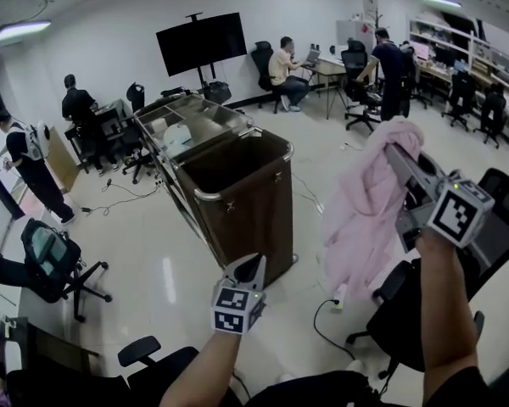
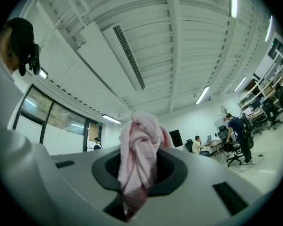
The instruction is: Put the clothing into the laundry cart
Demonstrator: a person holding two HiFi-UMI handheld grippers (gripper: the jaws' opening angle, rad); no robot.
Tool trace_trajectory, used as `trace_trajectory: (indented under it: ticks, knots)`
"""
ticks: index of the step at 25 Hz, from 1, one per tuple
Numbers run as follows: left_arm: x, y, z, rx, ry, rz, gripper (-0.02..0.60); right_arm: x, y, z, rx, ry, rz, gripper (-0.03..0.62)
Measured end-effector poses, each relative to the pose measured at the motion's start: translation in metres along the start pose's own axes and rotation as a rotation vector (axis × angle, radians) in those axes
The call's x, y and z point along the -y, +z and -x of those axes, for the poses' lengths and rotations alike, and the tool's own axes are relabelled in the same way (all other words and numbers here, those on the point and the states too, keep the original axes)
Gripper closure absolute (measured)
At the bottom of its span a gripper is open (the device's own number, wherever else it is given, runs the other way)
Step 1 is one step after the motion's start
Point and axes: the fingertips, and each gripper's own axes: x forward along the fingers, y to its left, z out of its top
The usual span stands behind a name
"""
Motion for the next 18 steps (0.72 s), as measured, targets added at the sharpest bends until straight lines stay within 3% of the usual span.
trace_trajectory:
  ticks: [13, 18]
  knots:
    - [-0.096, 0.025, 0.050, 0.044, 0.192, 0.018, 0.583, -0.096, -0.031, -0.125, -0.020, 0.291, -0.088, 0.502]
    - [-0.127, 0.050, 0.055, 0.084, 0.250, 0.012, 0.583, -0.125, -0.024, -0.169, 0.010, 0.353, -0.087, 0.502]
